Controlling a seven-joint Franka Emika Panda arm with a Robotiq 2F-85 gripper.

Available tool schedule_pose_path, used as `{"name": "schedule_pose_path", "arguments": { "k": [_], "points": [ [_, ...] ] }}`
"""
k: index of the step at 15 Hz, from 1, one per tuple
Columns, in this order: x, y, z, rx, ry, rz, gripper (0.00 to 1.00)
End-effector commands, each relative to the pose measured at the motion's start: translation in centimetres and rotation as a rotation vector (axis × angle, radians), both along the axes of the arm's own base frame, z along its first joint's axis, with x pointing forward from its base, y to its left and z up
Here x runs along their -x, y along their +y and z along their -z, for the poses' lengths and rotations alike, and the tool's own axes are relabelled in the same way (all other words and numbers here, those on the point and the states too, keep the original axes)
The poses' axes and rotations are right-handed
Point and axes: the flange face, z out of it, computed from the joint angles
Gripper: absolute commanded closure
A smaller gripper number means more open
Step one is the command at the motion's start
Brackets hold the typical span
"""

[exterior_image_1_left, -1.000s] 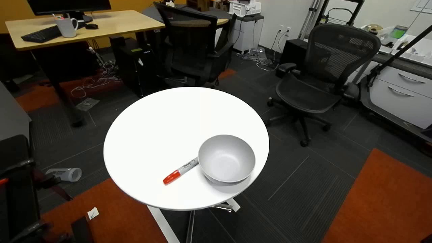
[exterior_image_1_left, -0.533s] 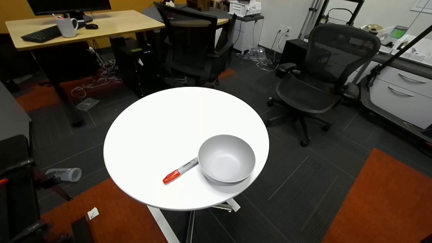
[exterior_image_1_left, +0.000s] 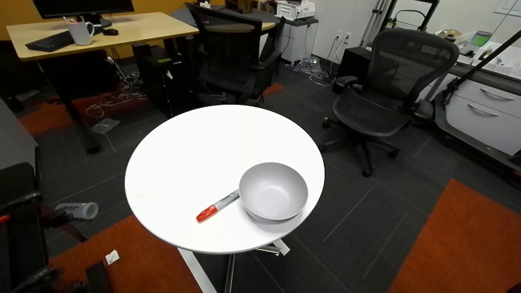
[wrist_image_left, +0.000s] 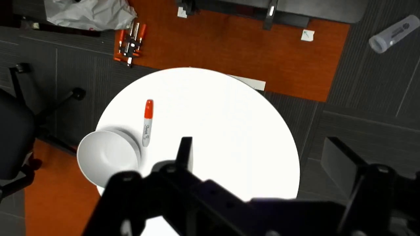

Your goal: Put the red marker inside the grey bowl

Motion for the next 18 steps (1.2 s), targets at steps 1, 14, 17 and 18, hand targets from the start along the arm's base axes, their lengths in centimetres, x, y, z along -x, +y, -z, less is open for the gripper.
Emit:
{"name": "schedule_pose_path", "arguments": {
  "k": [1,14,17,18],
  "points": [
    [-0.3,-3.2,1.3,-0.045,-0.094,0.041,0.0],
    [-5.0,-13.6,8.6,-0.148,-0.234,0.255,0.0],
    [-6.4,-15.5,10.6,-0.148,-0.238,0.281,0.0],
    [-6.8,-16.0,11.2,-0.151,-0.238,0.285,0.0]
  ]
}}
